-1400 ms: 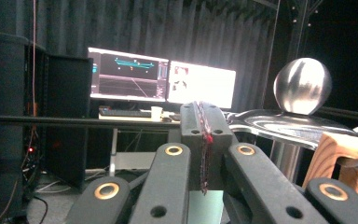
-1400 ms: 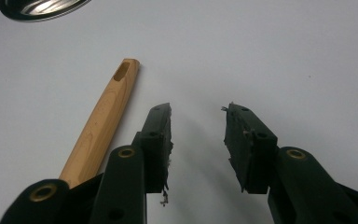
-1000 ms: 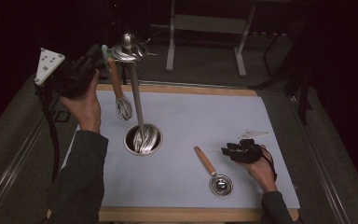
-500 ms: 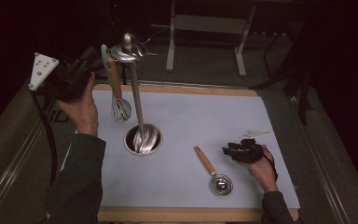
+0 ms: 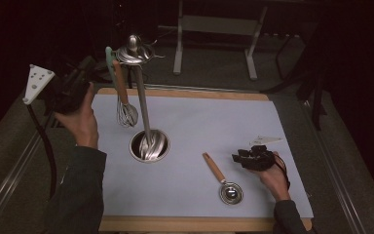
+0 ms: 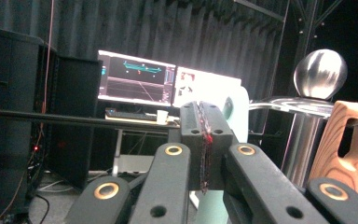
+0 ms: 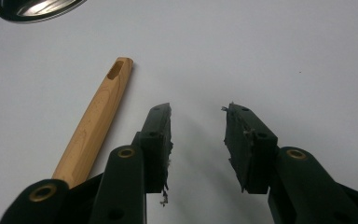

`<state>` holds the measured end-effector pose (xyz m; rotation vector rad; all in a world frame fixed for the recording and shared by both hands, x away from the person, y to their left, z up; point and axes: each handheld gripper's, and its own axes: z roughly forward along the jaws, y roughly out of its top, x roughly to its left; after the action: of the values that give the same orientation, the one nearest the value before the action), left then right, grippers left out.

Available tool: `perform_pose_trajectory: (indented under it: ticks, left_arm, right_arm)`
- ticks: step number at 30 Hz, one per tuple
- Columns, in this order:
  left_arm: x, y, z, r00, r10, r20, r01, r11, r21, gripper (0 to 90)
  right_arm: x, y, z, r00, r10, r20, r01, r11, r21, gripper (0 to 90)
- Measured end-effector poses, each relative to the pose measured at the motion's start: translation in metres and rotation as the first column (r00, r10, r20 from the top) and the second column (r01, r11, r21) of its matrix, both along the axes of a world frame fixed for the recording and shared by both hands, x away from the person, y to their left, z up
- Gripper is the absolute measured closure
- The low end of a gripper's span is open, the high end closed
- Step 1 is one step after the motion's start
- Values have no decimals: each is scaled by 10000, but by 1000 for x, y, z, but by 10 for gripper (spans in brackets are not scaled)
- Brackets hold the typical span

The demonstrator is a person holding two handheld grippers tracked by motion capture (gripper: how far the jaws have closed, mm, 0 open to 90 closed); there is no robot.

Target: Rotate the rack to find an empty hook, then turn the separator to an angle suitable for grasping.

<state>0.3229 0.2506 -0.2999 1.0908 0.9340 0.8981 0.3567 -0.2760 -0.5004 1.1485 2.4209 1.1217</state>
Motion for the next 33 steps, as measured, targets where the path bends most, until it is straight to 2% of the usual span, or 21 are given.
perform_pose_trajectory:
  ticks: [4, 16, 22, 23, 28, 30, 33]
  left_arm:
    - [-1, -2, -2, 10000, -43, -44, 44, 9997, 232, 899]
    - [-5, 0, -15, 9998, -44, -205, 53, 9991, 409, 892]
    - [-11, 3, -24, 9996, -124, -272, 141, 9978, 646, 882]
    - [-12, 3, -28, 9992, -169, -373, 198, 9965, 808, 881]
    - [-14, 5, -37, 9981, -340, -520, 388, 9949, 935, 878]
    - [-15, 7, -44, 9969, -388, -689, 463, 9927, 1112, 879]
    - [-16, 9, -51, 9962, -428, -764, 511, 9926, 1100, 879]
  right_arm:
    - [0, 0, 0, 10000, 8, -14, -8, 10000, -21, 602]
    - [-1, -3, 2, 10000, -41, 81, 41, 10000, 36, 602]
    - [0, -3, 1, 10000, -38, 37, 37, 10000, 25, 602]
    - [0, -3, 1, 10000, -48, 25, 48, 10000, 18, 603]
    - [-1, -3, 2, 10000, -42, 68, 41, 10000, 57, 602]
    - [-1, -4, 2, 9999, -76, 91, 75, 9999, 73, 602]
    - [-1, -5, 2, 9999, -114, 78, 113, 9999, 107, 602]
